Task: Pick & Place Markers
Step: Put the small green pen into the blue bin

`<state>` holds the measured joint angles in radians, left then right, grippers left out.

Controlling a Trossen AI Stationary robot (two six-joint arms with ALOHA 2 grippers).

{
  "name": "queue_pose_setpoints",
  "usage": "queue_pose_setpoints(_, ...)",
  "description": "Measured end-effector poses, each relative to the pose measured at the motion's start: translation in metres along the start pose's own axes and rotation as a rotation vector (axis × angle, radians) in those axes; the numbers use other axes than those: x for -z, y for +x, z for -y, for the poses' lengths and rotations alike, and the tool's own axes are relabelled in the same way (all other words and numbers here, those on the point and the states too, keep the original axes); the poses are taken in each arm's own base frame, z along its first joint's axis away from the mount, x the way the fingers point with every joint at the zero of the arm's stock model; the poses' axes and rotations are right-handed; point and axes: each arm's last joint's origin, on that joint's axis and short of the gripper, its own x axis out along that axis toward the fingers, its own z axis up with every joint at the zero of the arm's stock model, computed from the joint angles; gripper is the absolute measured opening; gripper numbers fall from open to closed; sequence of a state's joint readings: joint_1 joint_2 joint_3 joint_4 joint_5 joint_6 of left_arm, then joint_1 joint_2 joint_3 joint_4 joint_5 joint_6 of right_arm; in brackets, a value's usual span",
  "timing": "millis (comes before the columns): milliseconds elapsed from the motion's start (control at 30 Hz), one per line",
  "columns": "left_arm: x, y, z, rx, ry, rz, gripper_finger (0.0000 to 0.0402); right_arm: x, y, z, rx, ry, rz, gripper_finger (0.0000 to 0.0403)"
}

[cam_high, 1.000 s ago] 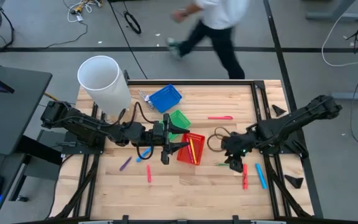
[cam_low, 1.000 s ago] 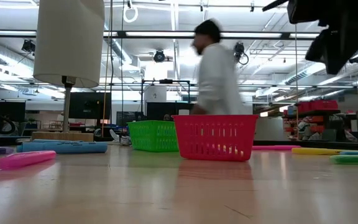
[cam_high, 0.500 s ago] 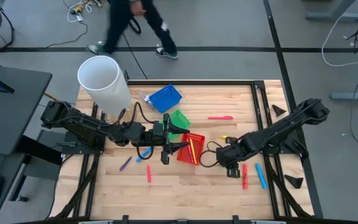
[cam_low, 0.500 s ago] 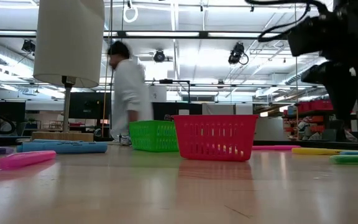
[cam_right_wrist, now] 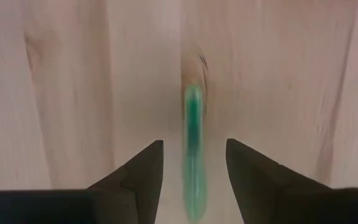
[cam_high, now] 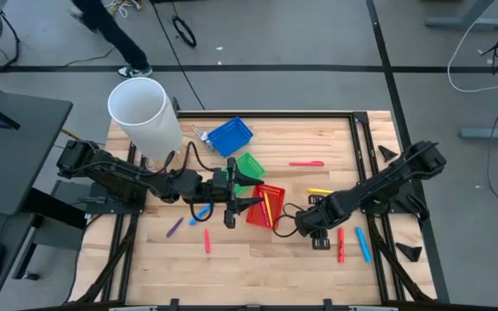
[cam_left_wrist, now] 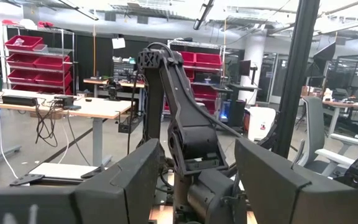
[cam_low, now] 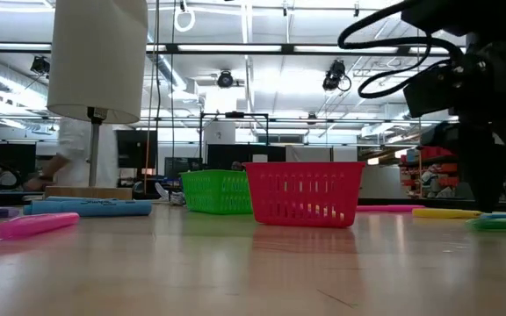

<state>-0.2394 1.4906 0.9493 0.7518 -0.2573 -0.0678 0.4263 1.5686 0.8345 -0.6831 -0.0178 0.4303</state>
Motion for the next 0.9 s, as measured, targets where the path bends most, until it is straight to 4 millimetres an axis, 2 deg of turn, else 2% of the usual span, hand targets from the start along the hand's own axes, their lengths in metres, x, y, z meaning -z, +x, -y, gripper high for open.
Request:
queue_pose_setpoints(300, 0.0, 0.0, 0.0, 0.0, 0.0, 0.004, 0.0218, -0.002, 0.021, -0.002, 0.035, -0.025, -0.064, 0.0176)
queue_pose_setpoints(467, -0.001, 0.0, 0.0, 0.0, -0.001, 0.006, 0.0218, -0.001, 0.024, -0.004, 0.052, -0.046, -0.059, 0.0167)
queue_pose_setpoints(900, -0.001, 0.0, 0.0, 0.0, -0.001, 0.007, 0.0218, -0.002, 0.025, -0.005, 0.048, -0.023, -0.047, 0.0024)
